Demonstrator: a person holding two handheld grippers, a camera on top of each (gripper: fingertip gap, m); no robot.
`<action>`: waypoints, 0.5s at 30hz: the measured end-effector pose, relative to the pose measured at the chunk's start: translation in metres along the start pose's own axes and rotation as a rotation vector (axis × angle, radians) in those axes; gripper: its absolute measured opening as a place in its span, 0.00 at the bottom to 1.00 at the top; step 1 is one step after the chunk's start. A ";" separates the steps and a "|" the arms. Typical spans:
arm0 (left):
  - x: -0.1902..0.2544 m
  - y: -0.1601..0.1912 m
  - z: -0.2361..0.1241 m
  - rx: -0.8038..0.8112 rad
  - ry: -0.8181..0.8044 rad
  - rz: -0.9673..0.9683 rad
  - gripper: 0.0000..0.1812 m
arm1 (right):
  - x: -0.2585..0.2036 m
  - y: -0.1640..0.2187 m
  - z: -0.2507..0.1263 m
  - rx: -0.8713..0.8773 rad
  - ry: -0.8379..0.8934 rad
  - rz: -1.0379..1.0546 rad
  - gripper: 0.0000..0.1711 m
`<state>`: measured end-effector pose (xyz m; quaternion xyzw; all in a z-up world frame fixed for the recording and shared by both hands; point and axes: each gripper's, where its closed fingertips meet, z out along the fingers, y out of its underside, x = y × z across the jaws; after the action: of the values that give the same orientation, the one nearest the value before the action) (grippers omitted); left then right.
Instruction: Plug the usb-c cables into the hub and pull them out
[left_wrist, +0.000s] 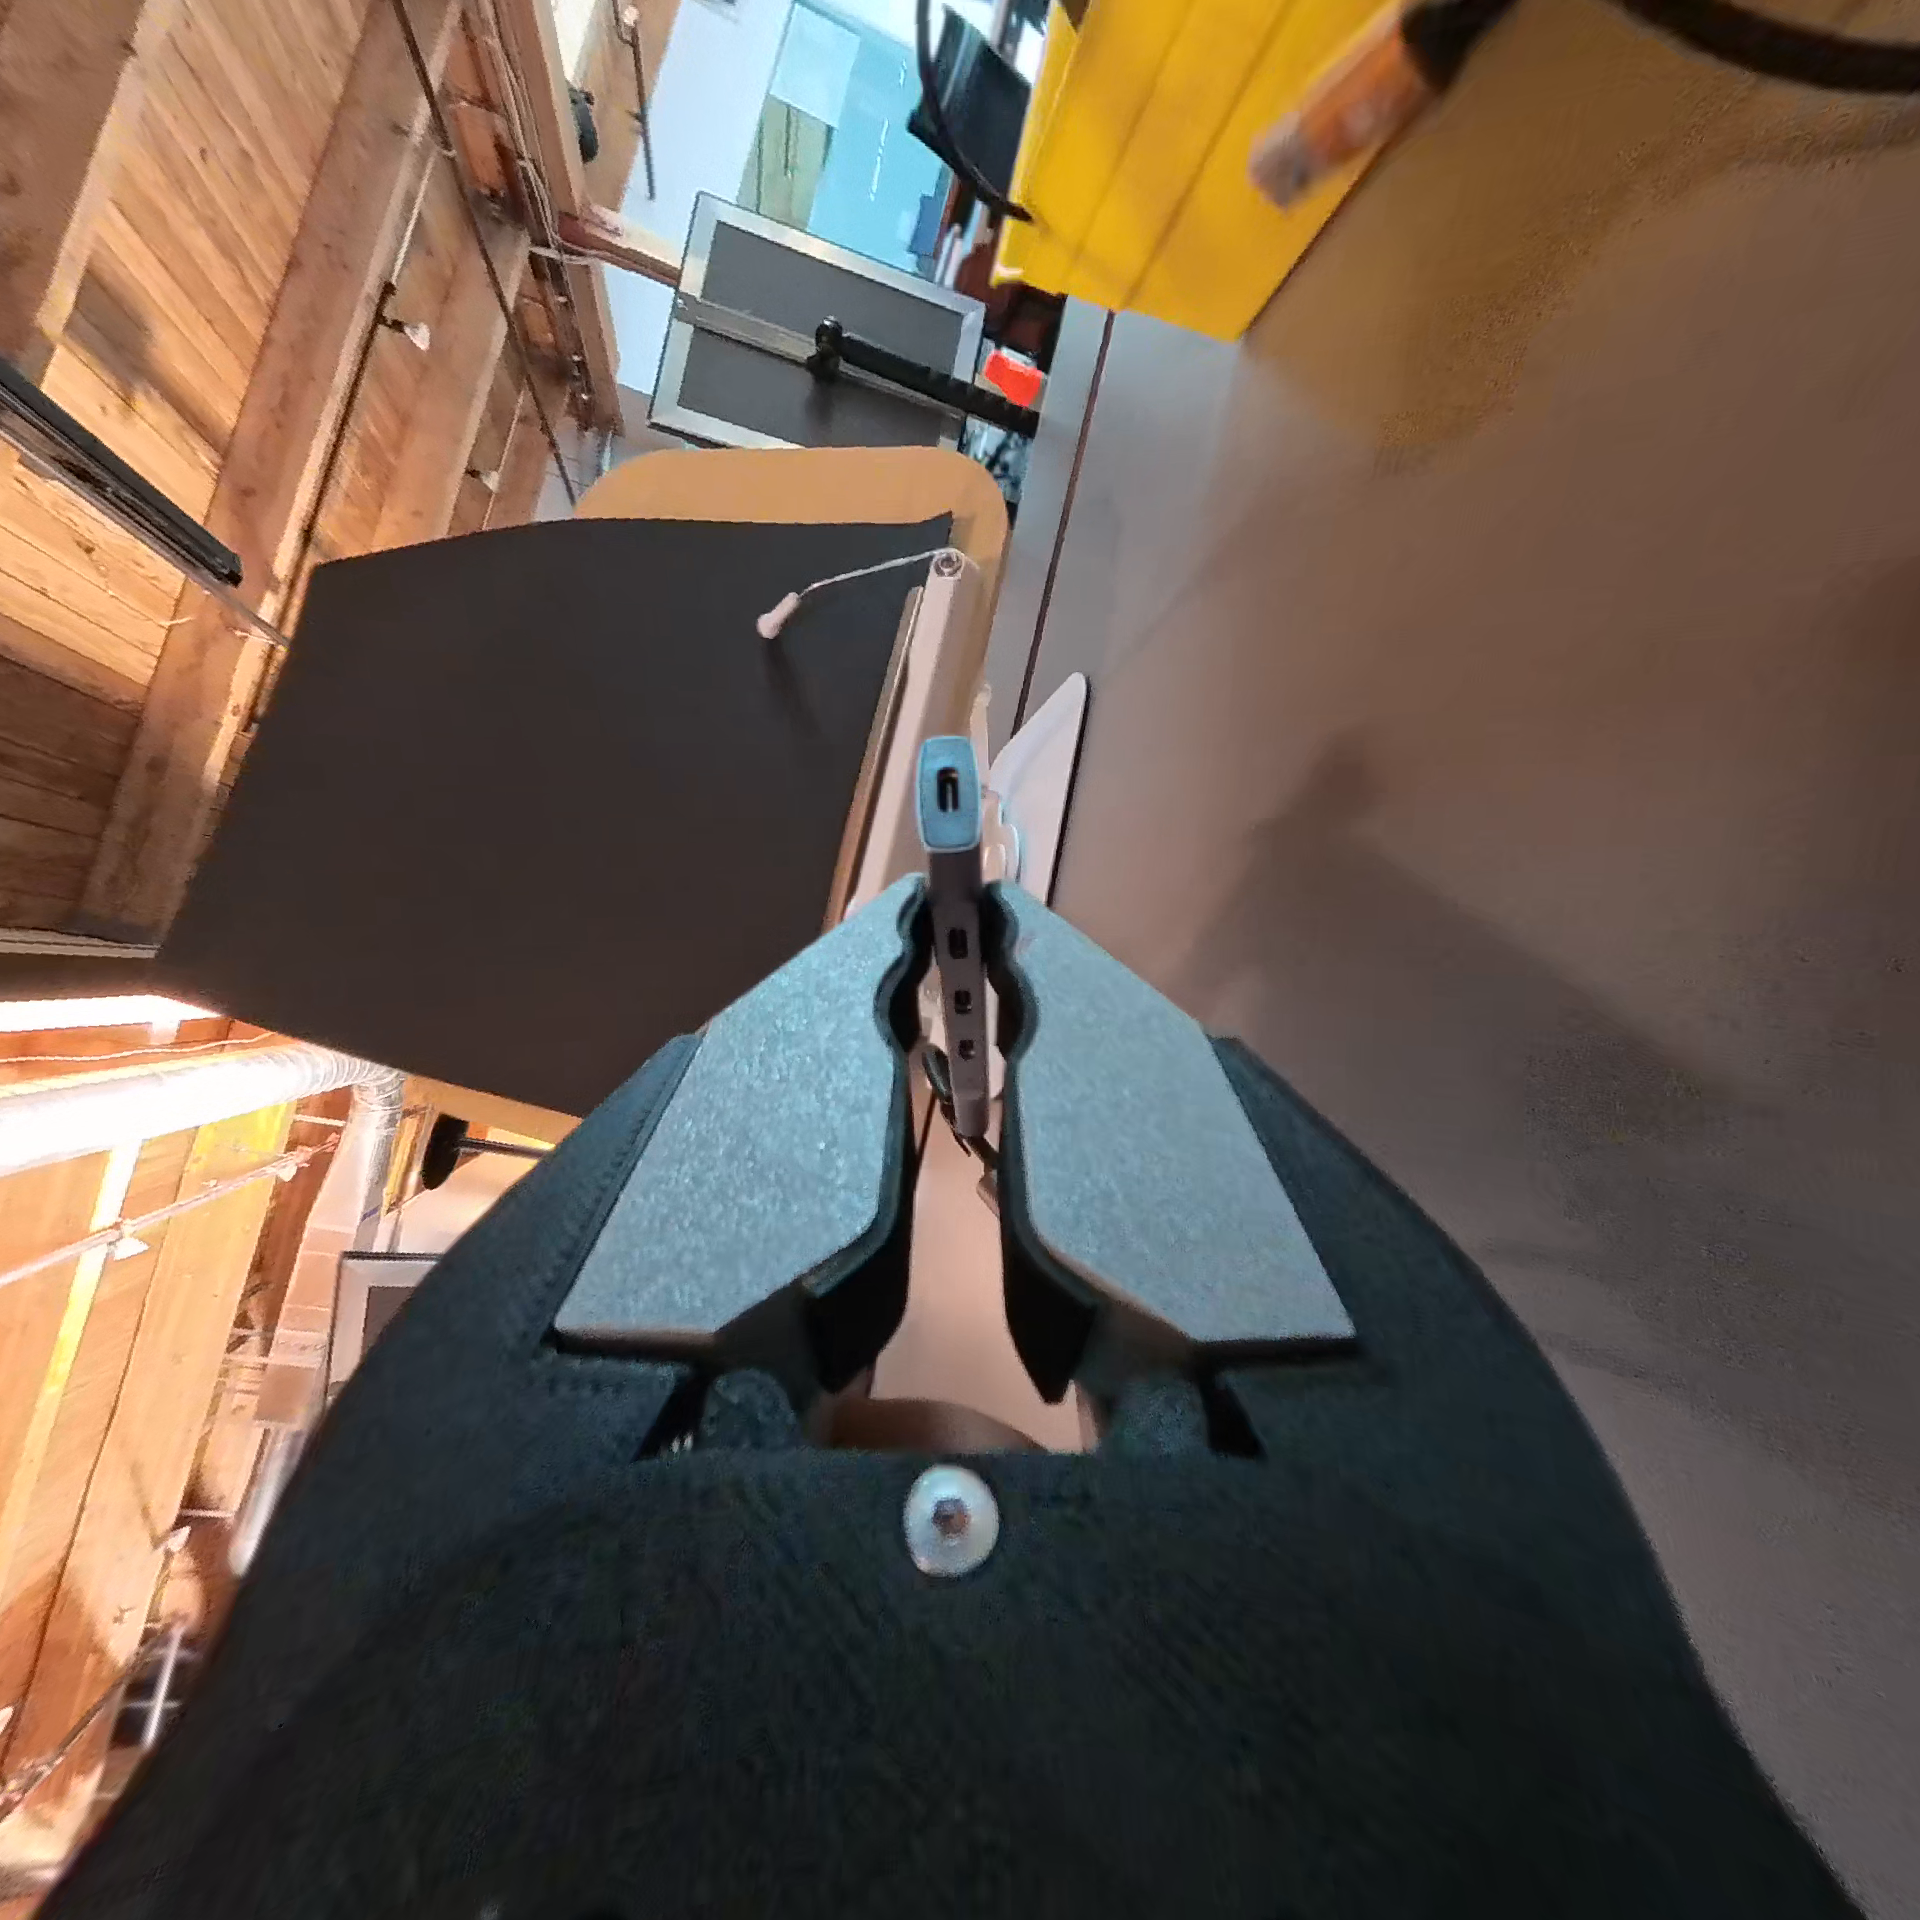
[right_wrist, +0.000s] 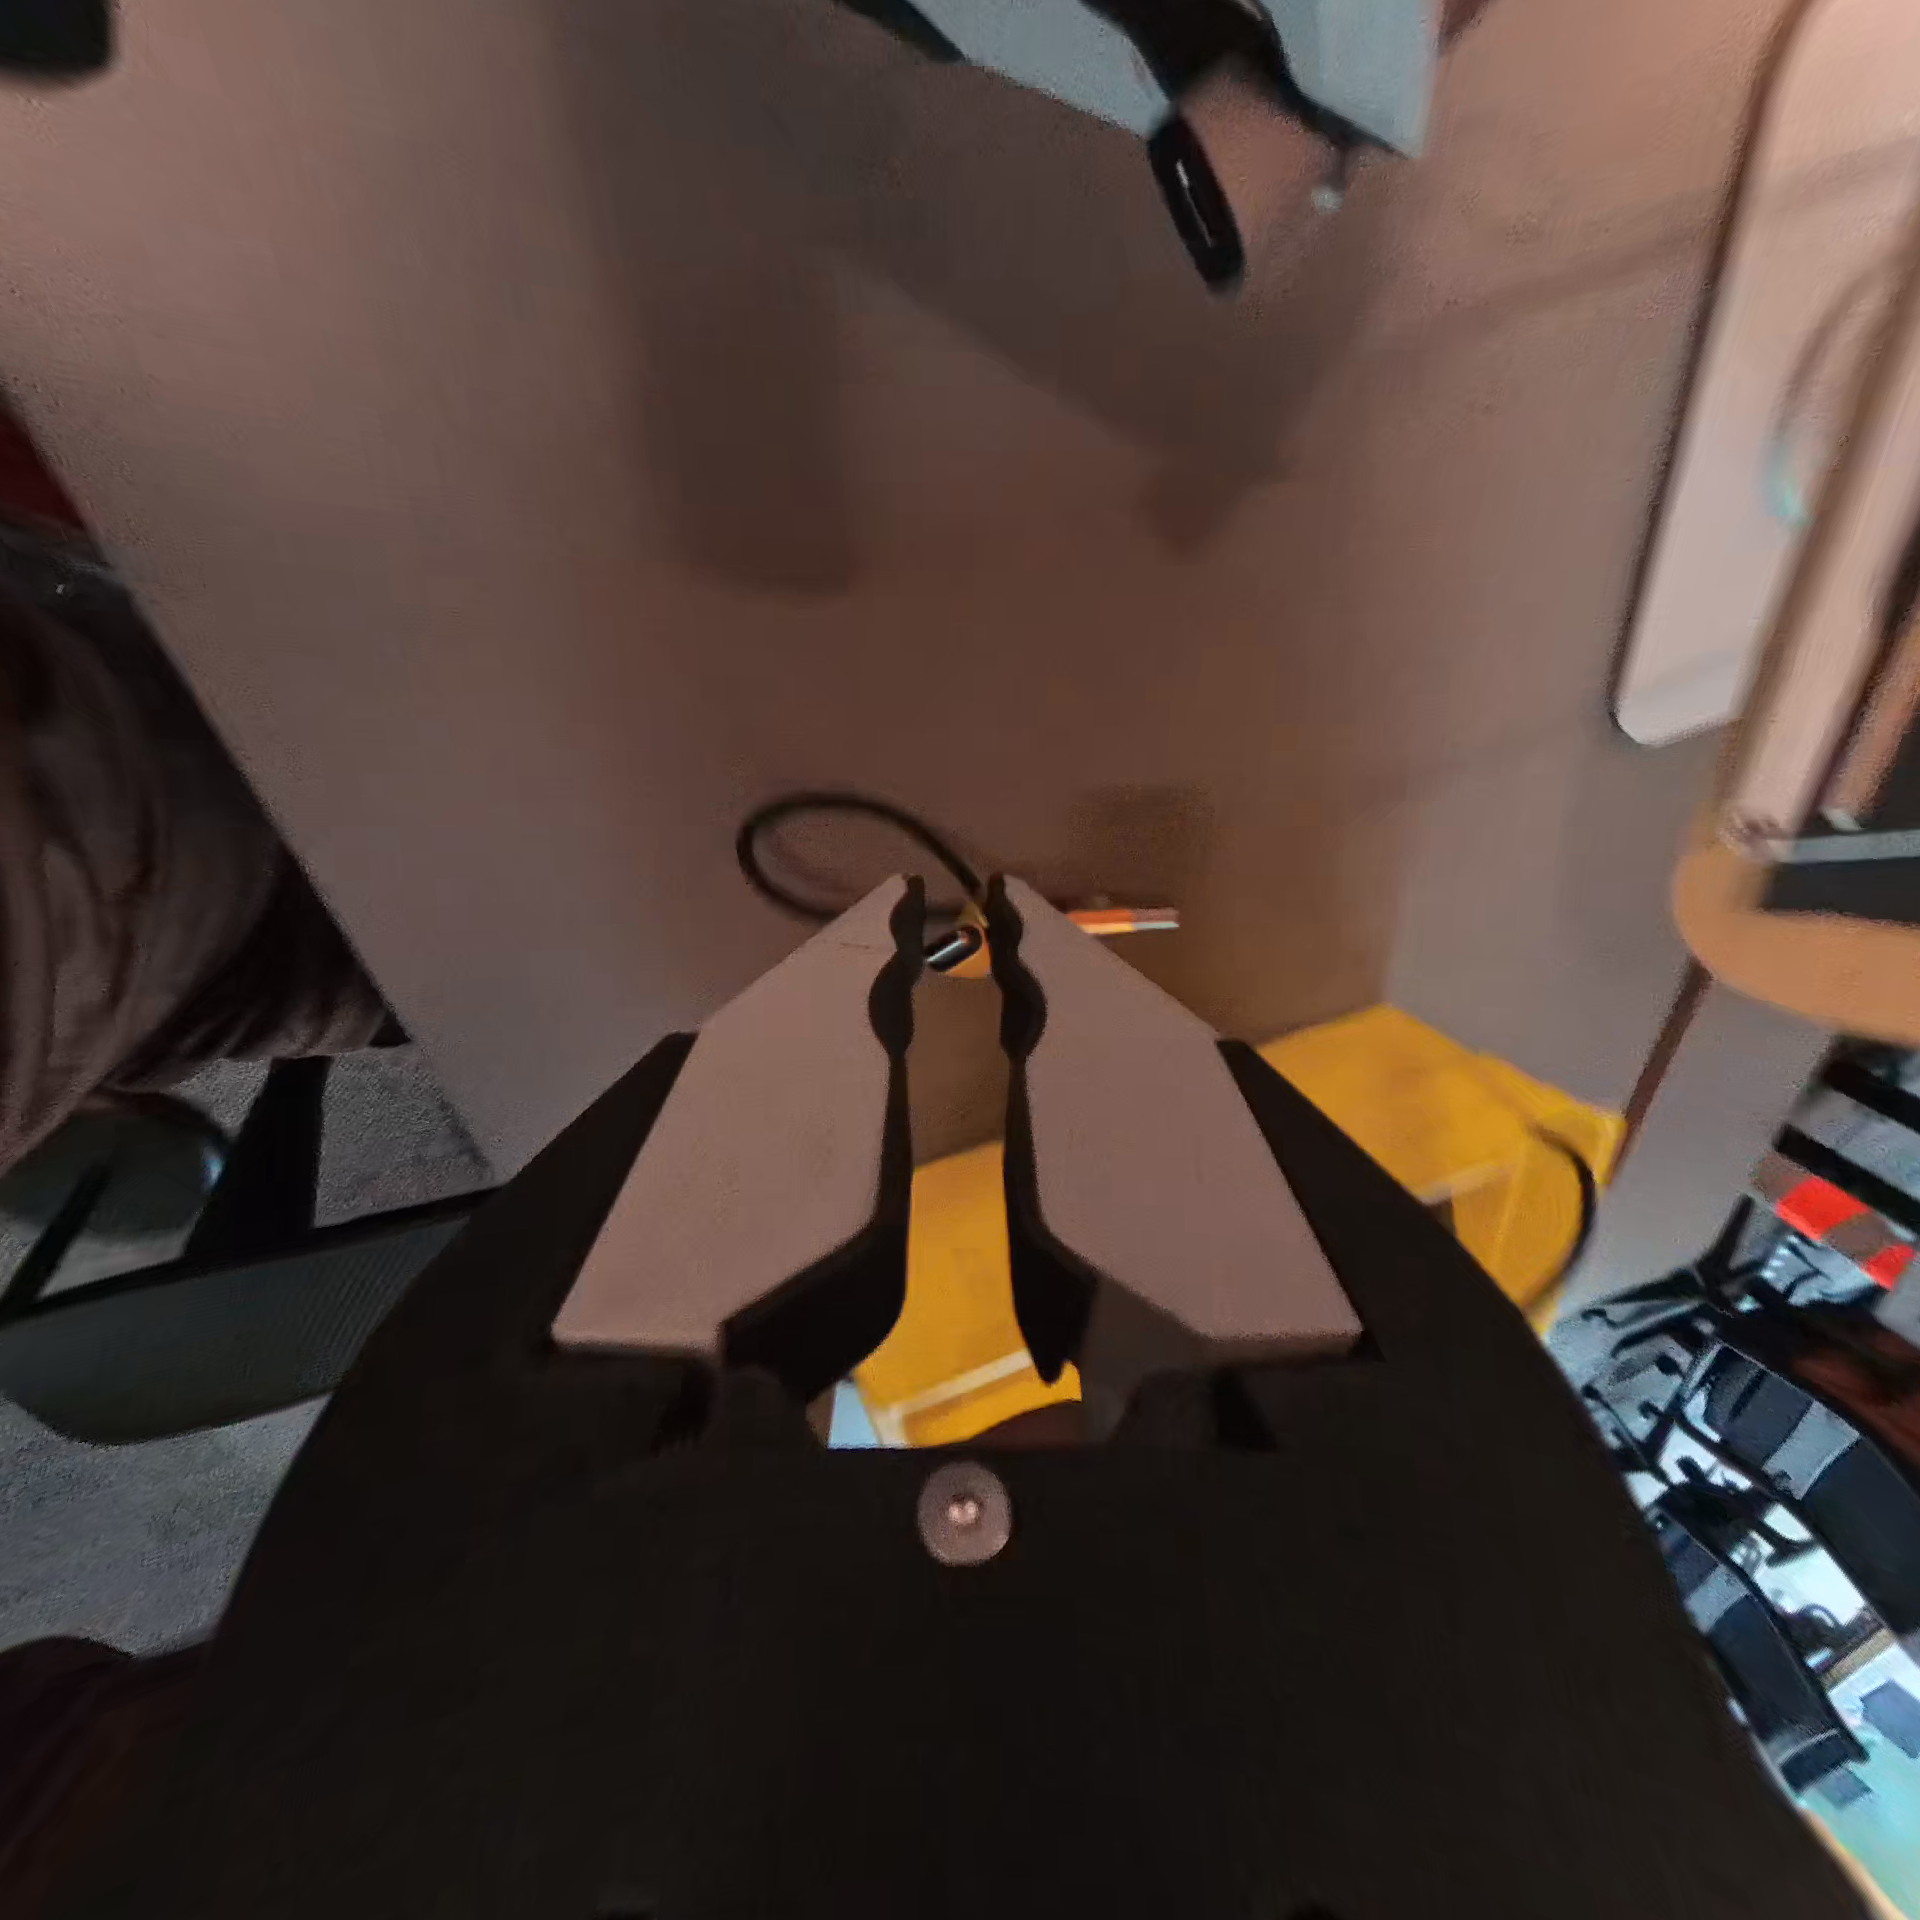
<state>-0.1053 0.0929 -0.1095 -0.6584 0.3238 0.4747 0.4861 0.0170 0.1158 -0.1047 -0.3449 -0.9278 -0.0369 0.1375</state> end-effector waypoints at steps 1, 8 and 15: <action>0.000 0.002 0.000 -0.003 0.002 -0.003 0.05 | -0.001 -0.010 0.018 -0.027 -0.038 -0.016 0.04; -0.027 0.035 -0.007 -0.075 -0.067 -0.054 0.03 | -0.022 -0.076 0.087 0.152 -0.319 0.079 0.04; -0.019 0.032 -0.004 -0.064 -0.030 -0.069 0.04 | -0.006 -0.049 0.052 0.427 -0.340 0.283 0.15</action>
<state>-0.1389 0.0779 -0.1014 -0.6771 0.2784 0.4777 0.4857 -0.0227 0.0830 -0.1547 -0.4352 -0.8670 0.2368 0.0537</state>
